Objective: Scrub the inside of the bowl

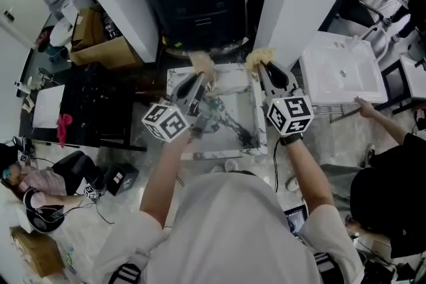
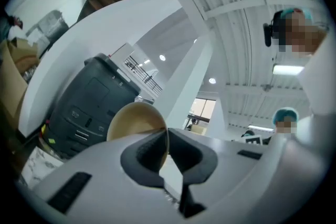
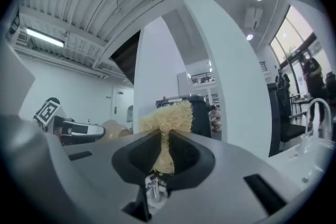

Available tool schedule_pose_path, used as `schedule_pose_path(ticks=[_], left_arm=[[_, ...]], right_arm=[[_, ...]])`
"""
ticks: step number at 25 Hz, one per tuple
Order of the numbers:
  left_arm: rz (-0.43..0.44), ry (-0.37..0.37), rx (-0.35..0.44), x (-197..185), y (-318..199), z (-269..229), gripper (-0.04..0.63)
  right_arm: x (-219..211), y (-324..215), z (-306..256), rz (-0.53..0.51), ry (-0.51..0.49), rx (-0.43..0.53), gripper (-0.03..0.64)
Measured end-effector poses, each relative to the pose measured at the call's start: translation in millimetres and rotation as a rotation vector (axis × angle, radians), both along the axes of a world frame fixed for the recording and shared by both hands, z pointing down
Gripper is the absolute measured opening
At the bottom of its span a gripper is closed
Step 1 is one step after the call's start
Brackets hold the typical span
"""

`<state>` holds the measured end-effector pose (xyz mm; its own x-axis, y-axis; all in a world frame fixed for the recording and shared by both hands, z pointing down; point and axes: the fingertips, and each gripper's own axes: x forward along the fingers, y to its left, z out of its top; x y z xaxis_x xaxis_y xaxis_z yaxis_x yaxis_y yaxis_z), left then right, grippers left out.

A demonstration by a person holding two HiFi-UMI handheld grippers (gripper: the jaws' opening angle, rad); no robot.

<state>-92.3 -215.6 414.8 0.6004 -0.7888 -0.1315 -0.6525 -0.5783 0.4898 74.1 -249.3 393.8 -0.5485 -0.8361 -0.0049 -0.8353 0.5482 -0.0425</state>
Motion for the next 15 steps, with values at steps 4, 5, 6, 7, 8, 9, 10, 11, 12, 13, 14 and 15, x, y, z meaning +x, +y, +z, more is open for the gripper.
schedule_pose_path(ticks=[4,5,6,7,8,9,10,11,12,13,14,15], left_arm=[[-0.116,-0.123,0.046,-23.1,-21.4,-4.3,0.021],[-0.141,-0.162,0.057,-27.3,-24.8,-4.7,0.021],[-0.164,-0.205,0.068,-30.9,-27.5,-4.6,0.02],[-0.186,-0.248,0.08,-34.1,-29.6,-4.4,0.021],[-0.207,-0.289,0.092,-36.7,-31.2,-4.2,0.02],[-0.226,-0.326,0.104,-38.4,-32.3,-4.2,0.021],[-0.241,-0.362,0.117,-39.2,-32.8,-4.6,0.02],[-0.254,-0.397,0.133,-39.1,-32.9,-5.3,0.021],[-0.269,-0.433,0.15,-38.5,-32.8,-6.3,0.021],[-0.286,-0.471,0.168,-37.6,-32.7,-7.6,0.021],[-0.301,-0.509,0.186,-36.1,-32.7,-8.9,0.02],[-0.313,-0.539,0.201,-34.4,-32.7,-10.2,0.02]], right_arm=[[-4.8,-4.4,-8.5,0.068,-0.023,0.071,0.054],[-6.8,-5.6,-8.4,0.08,-0.023,0.078,0.054],[-9.0,-7.0,-7.8,0.089,-0.023,0.083,0.054],[-11.3,-8.3,-6.9,0.097,-0.022,0.086,0.054],[-13.4,-9.6,-6.2,0.105,-0.022,0.09,0.054],[-15.4,-10.8,-5.8,0.113,-0.023,0.092,0.055],[-17.6,-11.8,-5.8,0.121,-0.025,0.094,0.055],[-19.8,-12.4,-6.1,0.129,-0.027,0.097,0.055],[-22.1,-12.8,-6.7,0.137,-0.028,0.102,0.057],[-24.3,-13.1,-7.4,0.144,-0.028,0.107,0.057],[-26.3,-13.3,-8.0,0.15,-0.027,0.112,0.057],[-28.1,-13.5,-8.4,0.155,-0.026,0.115,0.057]])
